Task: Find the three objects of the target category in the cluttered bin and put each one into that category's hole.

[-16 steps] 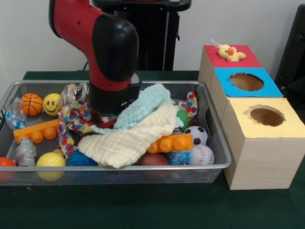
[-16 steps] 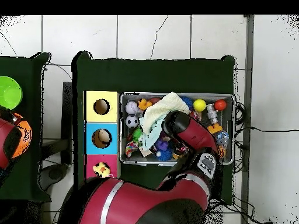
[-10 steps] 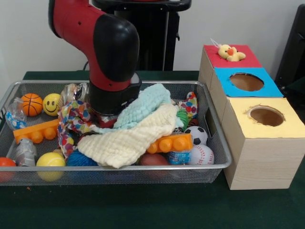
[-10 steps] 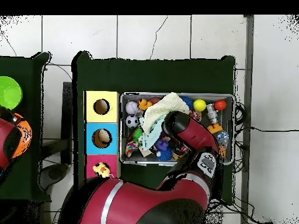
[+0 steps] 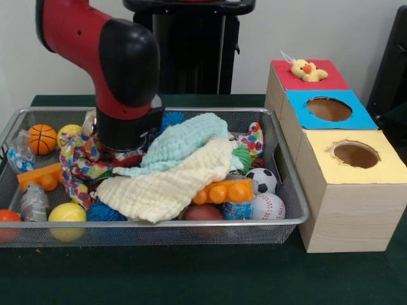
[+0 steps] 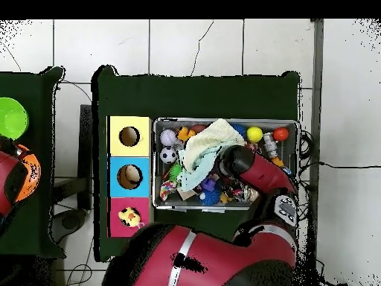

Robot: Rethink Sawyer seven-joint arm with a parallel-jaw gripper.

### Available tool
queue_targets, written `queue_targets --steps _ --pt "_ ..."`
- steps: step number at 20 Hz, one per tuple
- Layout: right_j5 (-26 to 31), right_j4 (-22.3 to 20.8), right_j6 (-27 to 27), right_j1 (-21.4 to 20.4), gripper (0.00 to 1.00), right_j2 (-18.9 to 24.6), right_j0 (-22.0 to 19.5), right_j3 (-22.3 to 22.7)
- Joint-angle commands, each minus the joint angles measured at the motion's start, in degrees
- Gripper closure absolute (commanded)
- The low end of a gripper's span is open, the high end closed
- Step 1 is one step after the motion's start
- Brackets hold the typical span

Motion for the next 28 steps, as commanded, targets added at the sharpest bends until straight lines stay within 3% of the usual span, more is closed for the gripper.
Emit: queue_targets --steps 1,7,14,28 --pt "-7.06 -16.77 -19.81 7.37 0.00 13.01 -11.26 0.64" --pt "-4.02 -28.78 -25.56 4.52 0.00 17.20 -20.22 0.96" --pt "2.77 -40.61 -37.09 4.23 0.00 22.28 -30.42 -3.52" --pt "9.97 -50.14 -47.29 4.92 0.00 29.61 -37.23 -7.57"
